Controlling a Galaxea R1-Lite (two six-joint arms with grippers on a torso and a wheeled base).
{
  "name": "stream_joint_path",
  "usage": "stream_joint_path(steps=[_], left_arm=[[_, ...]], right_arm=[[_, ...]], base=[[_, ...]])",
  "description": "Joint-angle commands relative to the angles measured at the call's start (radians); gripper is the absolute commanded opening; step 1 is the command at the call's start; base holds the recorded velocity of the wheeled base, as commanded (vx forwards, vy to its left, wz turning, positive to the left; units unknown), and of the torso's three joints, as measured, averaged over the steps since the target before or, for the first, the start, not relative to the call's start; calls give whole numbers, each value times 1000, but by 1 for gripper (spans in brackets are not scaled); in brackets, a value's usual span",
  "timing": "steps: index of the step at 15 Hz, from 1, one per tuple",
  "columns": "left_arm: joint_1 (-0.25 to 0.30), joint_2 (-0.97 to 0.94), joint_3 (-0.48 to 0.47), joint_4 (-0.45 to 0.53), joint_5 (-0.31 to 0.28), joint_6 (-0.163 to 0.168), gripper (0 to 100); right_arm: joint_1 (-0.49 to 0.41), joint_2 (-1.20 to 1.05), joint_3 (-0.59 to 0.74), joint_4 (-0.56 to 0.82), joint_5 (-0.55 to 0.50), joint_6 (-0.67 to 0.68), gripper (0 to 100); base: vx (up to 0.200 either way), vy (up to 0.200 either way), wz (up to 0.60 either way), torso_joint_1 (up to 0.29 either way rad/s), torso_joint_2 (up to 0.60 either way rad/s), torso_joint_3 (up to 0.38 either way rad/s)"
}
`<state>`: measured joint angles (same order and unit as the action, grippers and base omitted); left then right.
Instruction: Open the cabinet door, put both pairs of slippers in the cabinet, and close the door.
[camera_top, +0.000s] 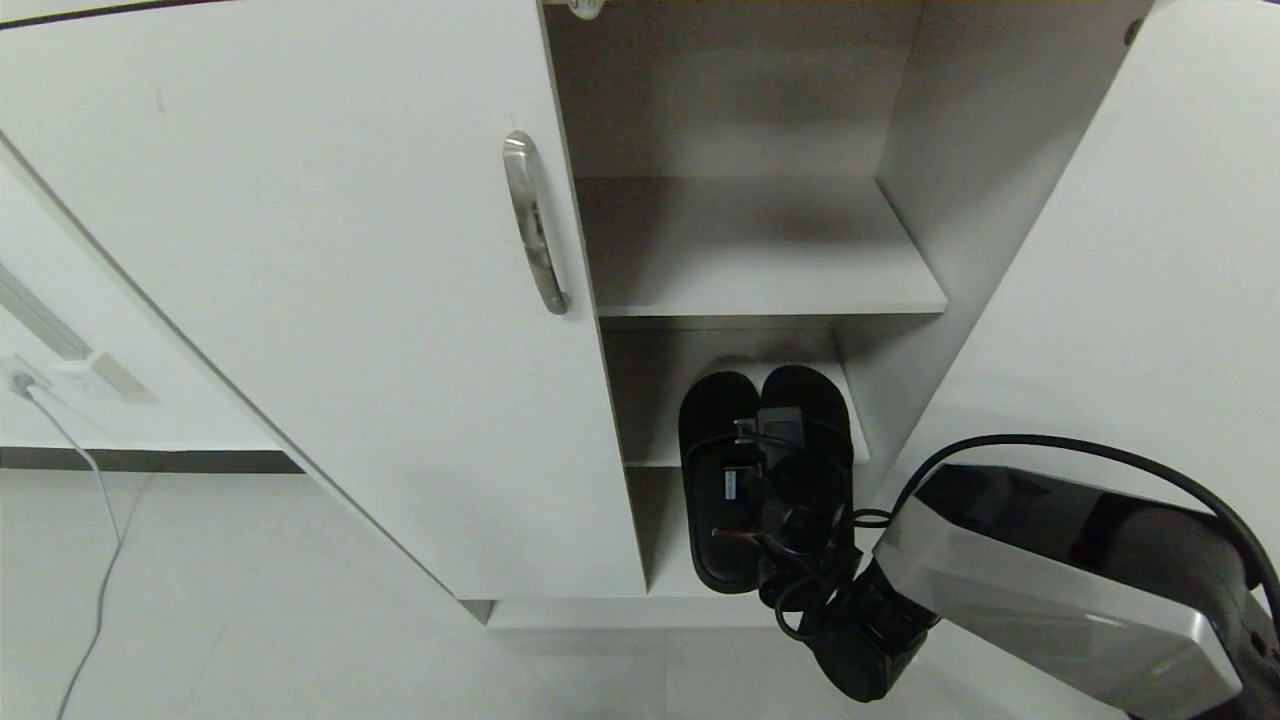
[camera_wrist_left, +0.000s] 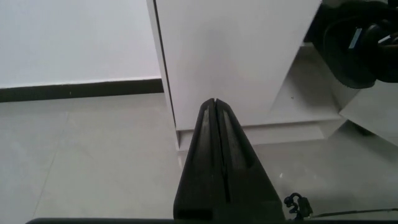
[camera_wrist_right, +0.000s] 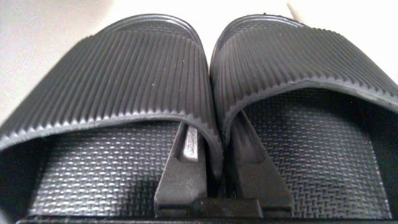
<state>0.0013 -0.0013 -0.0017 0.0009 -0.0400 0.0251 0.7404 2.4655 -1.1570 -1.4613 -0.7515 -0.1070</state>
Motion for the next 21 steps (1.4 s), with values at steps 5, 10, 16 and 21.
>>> stream_joint_path(steps=[5,10,16,21], left_arm=[[0,1,0,1,0,-1,0],[0,1,0,1,0,-4,0],[0,1,0,1,0,-2,0],[0,1,0,1,0,-2,0]], right_arm=[[-70,92,-294,199,57,3,0],[-107,110,-552,510,84,87,0],[-151,219,-843,685,106,90,0],[-162,225,-843,714,123,95,0]], base=[[0,0,0,0,0,0],[0,0,0,0,0,0],[0,0,0,0,0,0],[0,0,0,0,0,0]])
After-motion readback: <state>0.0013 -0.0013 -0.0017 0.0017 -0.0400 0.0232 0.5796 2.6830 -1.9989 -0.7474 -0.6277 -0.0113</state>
